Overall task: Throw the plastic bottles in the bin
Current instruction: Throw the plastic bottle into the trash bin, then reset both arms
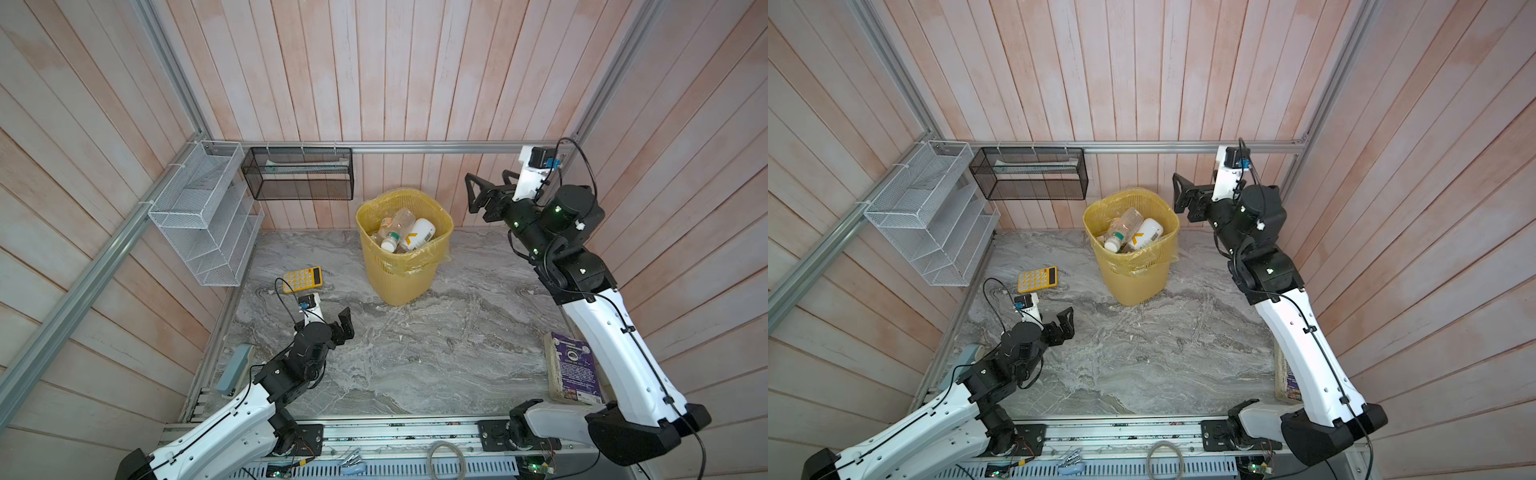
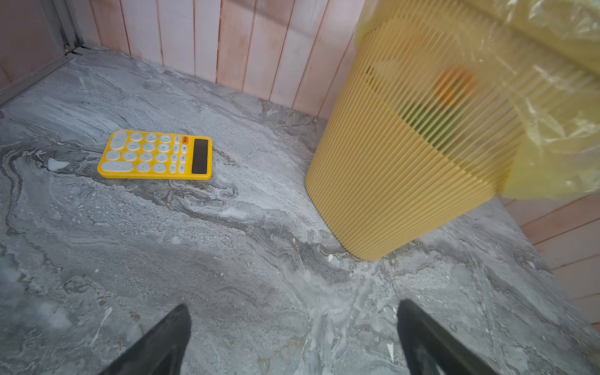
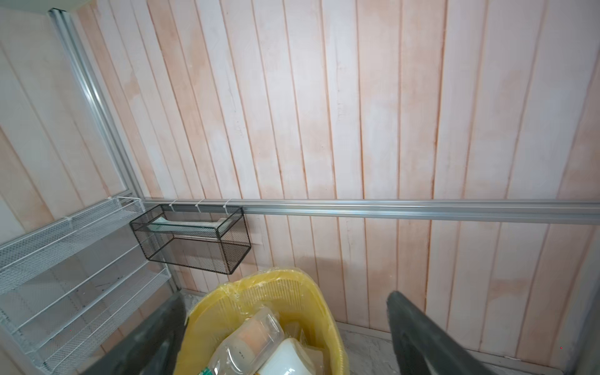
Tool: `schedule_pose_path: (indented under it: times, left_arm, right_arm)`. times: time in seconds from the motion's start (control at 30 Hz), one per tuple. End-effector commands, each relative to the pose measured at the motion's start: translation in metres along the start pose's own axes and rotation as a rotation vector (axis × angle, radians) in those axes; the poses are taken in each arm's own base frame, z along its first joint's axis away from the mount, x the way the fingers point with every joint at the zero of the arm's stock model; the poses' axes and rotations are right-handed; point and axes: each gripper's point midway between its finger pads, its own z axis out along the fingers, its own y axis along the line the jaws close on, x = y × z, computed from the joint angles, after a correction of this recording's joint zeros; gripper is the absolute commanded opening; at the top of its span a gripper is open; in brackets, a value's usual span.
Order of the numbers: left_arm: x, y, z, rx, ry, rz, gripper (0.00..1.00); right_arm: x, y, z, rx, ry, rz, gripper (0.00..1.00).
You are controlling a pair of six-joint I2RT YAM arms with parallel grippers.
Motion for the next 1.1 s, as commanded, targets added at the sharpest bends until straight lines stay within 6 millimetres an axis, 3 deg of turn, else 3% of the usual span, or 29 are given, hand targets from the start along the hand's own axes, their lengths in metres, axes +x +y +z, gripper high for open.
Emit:
schedule_pose_path:
  times: [0.0, 0.13, 0.4, 0.57, 0.87, 1.07]
  left_arm:
    - [-0.007, -0.002, -0.002, 0.003, -0.014, -0.001, 1.0]
    - [-0.005, 0.002, -0.003, -0.01, -0.018, -0.008, 1.0]
    - [0.003, 0.016, 0.002, -0.087, -0.011, -0.025, 1.0]
    - [0.004, 0.024, 0.003, -0.129, -0.02, -0.018, 1.0]
    - [-0.002, 0.04, 0.004, -0.193, -0.051, 0.022, 1.0]
    - [-0.016, 0.051, 0.004, -0.238, -0.085, 0.072, 1.0]
  right_arm:
    - [0.058, -0.035, 0.014, 0.097, 0.135, -0.006, 0.97]
    - [0.101, -0.065, 0.004, 0.157, 0.207, 0.013, 0.98]
    - [0.22, -0.127, -0.032, 0.291, 0.344, 0.004, 0.98]
    - [0.28, -0.148, -0.056, 0.326, 0.399, -0.006, 0.98]
    - [0.343, -0.18, -0.091, 0.445, 0.377, -0.145, 0.96]
    - [0.347, -0.181, -0.106, 0.448, 0.242, -0.17, 0.95]
